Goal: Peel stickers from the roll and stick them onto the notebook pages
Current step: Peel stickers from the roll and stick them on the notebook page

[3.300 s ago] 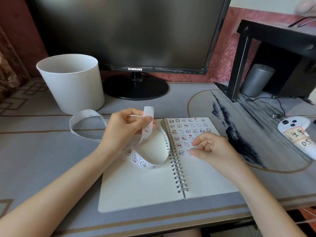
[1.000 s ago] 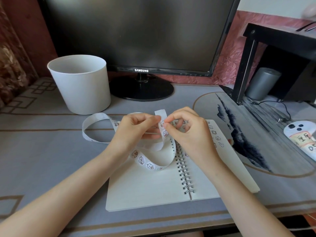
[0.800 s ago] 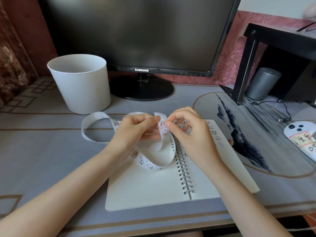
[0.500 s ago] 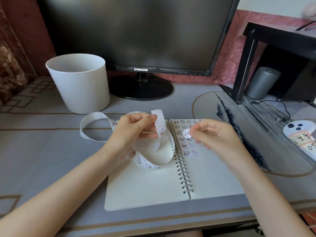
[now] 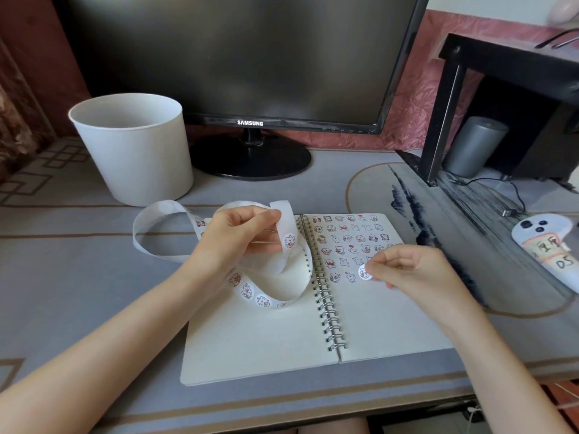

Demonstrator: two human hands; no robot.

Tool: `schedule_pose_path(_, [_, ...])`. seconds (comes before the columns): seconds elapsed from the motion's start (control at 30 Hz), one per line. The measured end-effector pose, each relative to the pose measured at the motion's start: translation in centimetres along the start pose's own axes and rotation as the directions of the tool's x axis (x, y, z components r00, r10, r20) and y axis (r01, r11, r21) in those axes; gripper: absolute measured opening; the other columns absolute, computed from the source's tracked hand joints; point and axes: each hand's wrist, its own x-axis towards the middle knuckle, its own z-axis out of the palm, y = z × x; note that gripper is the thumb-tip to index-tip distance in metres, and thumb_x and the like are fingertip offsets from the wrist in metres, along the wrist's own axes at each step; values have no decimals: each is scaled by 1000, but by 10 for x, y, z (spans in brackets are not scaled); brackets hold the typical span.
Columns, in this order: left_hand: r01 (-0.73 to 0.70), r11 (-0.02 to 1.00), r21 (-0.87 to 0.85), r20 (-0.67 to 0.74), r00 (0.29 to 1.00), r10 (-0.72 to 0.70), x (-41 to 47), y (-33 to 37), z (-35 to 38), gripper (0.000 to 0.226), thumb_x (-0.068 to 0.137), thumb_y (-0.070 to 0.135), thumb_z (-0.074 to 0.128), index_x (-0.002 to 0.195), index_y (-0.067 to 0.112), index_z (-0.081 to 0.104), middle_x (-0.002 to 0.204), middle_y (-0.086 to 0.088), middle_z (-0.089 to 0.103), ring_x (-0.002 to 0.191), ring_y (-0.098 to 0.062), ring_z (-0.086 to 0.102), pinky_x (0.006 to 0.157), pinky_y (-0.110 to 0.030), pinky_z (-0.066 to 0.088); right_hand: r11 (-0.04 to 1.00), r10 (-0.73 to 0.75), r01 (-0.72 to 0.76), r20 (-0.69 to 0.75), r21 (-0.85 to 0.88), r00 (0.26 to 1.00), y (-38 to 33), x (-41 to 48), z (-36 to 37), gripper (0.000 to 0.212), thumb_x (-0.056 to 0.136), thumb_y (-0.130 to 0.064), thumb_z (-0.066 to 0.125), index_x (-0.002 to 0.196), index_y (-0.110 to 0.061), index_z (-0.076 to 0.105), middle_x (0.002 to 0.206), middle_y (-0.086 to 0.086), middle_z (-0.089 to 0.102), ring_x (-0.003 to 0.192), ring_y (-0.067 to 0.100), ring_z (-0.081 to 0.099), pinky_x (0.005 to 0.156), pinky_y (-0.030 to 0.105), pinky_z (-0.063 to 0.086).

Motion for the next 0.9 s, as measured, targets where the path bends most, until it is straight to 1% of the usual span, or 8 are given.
schedule_pose_path(0.07, [3,1000,1,4,1000,-3,-1,1,0,19,87,24,64,79,7,69,82,-15,71,66,-18,65,79,-30,53,1000,0,0,-1,3,1000,0,-1,0,9,76,-2,73,71,-8,69,72,13,71,66,15,59,53,10,44])
schedule_pose_path(0.13, [-1,1000,-1,6,1000,1,-2,2,1,19,88,23,63,76,9,67,78,-11,70,61,-14,65,64,-19,52,1000,1,-1,3,-4,1000,0,-1,0,8,76,-2,74,72,-8,70,72,12,72,65,13,60,54,10,44])
schedule_pose_path(0.2, [-7,1000,-15,13,1000,7,-3,2,2,19,89,21,62,75,8,66,77,-11,69,60,-11,65,56,-14,50,1000,1,-1,6,-7,1000,0,-1,0,8,75,-3,74,71,-8,70,73,12,72,65,13,59,54,10,44])
schedule_pose_path(0.3, [-11,1000,-17,21,1000,11,-4,3,1,19,89,21,62,76,8,66,79,-12,69,62,-12,65,60,-14,52,1000,0,0,3,-2,1000,1,-1,0,7,75,-2,74,72,-7,71,74,14,72,66,14,59,54,10,44])
schedule_pose_path(0.4, [-4,999,-36,24,1000,5,-5,4,1,20,89,21,62,73,9,66,73,-8,69,58,-11,64,56,-13,50,1000,-6,6,5,-8,1000,2,0,0,7,75,-3,74,71,-8,71,73,13,72,65,12,59,55,11,44])
schedule_pose_path(0.63, [-5,998,-58,21,1000,6,-7,7,3,21,89,19,61,71,10,65,74,-9,69,56,-10,65,52,-12,47,999,-19,19,0,-28,1000,6,2,0,6,75,-2,75,73,-7,71,66,5,69,55,1,57,54,8,43])
schedule_pose_path(0.8, [2,998,-64,26,1000,0,-7,6,3,18,89,20,62,76,8,66,75,-10,68,56,-11,64,53,-12,48,998,-34,33,-12,-50,999,9,4,1,8,74,-3,76,72,-9,71,65,3,68,54,1,56,54,8,42])
schedule_pose_path(0.9, [-8,998,-62,25,1000,10,-6,6,3,18,89,19,62,75,8,66,74,-8,69,57,-10,65,55,-13,49,996,-44,43,-13,-74,999,10,4,1,8,73,-5,77,71,-11,71,65,1,68,57,3,57,58,12,43])
